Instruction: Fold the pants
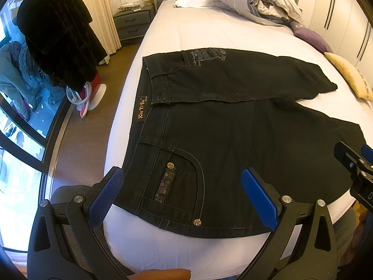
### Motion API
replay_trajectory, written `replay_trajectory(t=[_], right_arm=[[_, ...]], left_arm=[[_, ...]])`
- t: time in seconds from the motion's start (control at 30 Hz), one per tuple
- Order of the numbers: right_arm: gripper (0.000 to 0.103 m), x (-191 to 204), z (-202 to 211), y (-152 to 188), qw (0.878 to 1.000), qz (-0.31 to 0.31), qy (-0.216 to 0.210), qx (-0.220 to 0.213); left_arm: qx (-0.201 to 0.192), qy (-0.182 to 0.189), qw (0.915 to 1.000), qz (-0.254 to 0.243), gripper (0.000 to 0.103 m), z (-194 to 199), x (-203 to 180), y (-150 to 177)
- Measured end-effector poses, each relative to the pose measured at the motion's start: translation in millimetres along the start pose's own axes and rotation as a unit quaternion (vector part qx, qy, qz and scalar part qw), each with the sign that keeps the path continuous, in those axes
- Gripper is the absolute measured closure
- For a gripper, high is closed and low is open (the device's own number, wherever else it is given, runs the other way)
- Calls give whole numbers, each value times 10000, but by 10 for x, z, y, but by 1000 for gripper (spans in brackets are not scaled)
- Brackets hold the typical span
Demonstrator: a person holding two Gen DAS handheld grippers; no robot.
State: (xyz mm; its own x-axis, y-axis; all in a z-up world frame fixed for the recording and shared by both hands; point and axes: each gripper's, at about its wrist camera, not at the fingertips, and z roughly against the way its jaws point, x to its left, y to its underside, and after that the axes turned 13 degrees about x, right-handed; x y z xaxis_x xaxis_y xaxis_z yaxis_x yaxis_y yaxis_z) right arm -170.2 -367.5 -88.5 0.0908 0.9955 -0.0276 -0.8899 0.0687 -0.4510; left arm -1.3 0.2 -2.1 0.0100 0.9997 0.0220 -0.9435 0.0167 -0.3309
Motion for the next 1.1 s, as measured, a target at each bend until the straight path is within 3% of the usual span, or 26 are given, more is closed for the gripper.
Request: replay_trajectory(t=[0.37, 0.5, 0.6, 0.73, 0.83, 0.9, 0.97, 1.1], right_arm=[[0, -24, -90, 6, 9999, 2, -94, 95], [0, -105, -128, -42, 9983, 212, -531, 67], [0, -174, -138, -137, 9944, 519, -925, -20], [0, -287, -154, -388, 9894, 987, -1030, -265], [0, -387, -217, -670, 9836, 1359, -1116, -413], [0, -437, -291, -863, 9790, 1582, -1212, -422], [0, -458, -372, -1060, 9711, 1925, -1339, -452], [7, -380, -657, -1551, 9468, 2724, -1696, -266]], left_arm=[[110, 106, 9999, 8, 0, -141, 44, 15], [164, 230, 9996, 14, 0, -203, 112, -113], [152, 279, 9992, -250, 0, -277, 110, -301], [-28, -133, 9971, -743, 0, -366, 63, -678], [235, 83, 9961, -846, 0, -488, 142, -1173], [17, 31, 9961, -882, 0, -511, 204, -1489], [-240, -301, 9913, -1257, 0, -603, 193, -1900], [-162, -99, 9805, -1957, 0, -908, 140, -2538]])
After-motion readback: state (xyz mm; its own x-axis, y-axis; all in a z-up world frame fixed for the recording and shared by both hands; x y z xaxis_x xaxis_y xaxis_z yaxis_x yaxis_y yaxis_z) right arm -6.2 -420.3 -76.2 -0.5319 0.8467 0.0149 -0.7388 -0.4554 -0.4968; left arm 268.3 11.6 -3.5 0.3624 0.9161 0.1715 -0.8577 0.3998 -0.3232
